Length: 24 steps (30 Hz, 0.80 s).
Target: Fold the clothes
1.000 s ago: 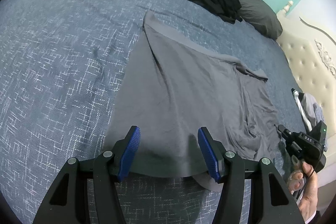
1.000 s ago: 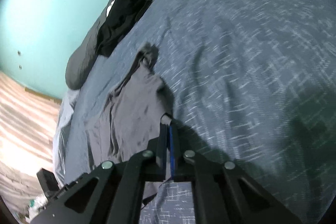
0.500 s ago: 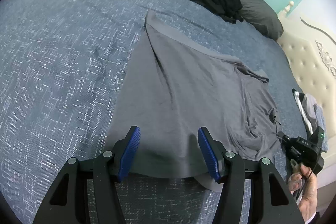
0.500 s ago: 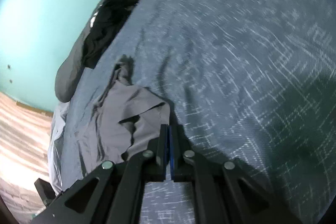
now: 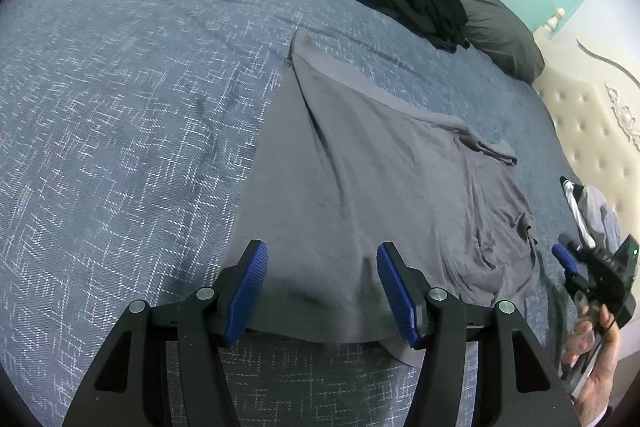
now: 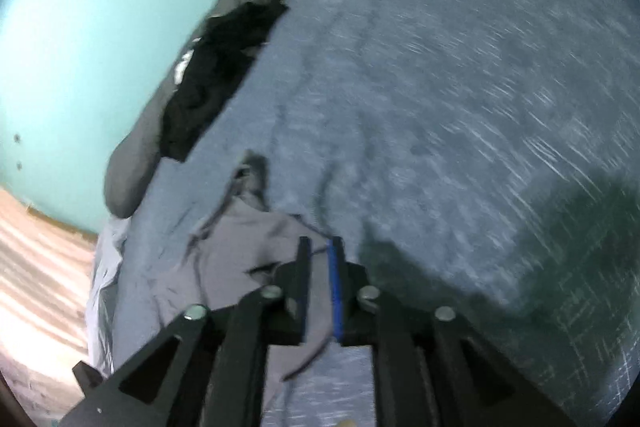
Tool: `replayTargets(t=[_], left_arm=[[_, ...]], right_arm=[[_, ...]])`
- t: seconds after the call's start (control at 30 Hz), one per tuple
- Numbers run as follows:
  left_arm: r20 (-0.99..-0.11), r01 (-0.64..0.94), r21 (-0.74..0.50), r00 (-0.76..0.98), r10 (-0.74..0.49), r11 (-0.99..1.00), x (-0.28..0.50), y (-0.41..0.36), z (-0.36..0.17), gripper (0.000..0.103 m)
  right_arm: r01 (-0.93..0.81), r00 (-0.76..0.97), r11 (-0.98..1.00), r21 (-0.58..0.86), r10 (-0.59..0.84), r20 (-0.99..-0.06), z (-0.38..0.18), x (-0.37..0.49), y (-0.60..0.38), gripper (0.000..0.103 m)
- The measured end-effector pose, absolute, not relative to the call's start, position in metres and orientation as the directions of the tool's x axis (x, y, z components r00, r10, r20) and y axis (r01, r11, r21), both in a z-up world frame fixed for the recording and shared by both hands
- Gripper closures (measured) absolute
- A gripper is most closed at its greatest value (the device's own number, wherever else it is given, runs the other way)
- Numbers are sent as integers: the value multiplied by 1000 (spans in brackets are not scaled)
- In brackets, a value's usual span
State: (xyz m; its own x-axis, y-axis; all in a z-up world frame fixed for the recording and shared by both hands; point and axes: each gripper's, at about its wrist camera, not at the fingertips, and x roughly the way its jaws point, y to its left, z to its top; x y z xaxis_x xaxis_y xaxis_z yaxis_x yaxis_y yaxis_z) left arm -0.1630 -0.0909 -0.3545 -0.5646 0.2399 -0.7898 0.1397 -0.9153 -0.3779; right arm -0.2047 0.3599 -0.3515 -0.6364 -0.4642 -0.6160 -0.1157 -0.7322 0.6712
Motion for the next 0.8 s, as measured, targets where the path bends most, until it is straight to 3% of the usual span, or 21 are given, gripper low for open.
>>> replayTargets(t=[0.07, 0.37, 0.57, 0.6, 0.7, 0.8], left_arm=[[-791, 139, -376, -564, 239, -916, -162, -91, -355, 42], [-789, 158, -367, -575, 216, -917, -156, -105, -352, 42], [-790, 174, -368, -577, 208, -913, -151, -121, -352, 42], [-791, 176, -367, -575, 207, -913, -150, -123, -352, 42], [-792, 169, -370, -572, 215, -913, -147, -123, -353, 42], [-792, 151, -370, -567, 227, -917, -143, -122, -353, 42]], right_arm=[[-58, -609, -736, 675, -510, -608, -349, -210, 343, 65], [4, -503, -810, 587, -509, -698, -366, -227, 298, 65], [2, -503, -812, 583, -505, -702, -377, -230, 297, 65], [2, -499, -810, 586, -509, -701, -379, -231, 297, 68], [-9, -509, -811, 584, -499, -701, -380, -234, 295, 90], [-17, -524, -781, 625, -525, -671, -380, -235, 299, 98]])
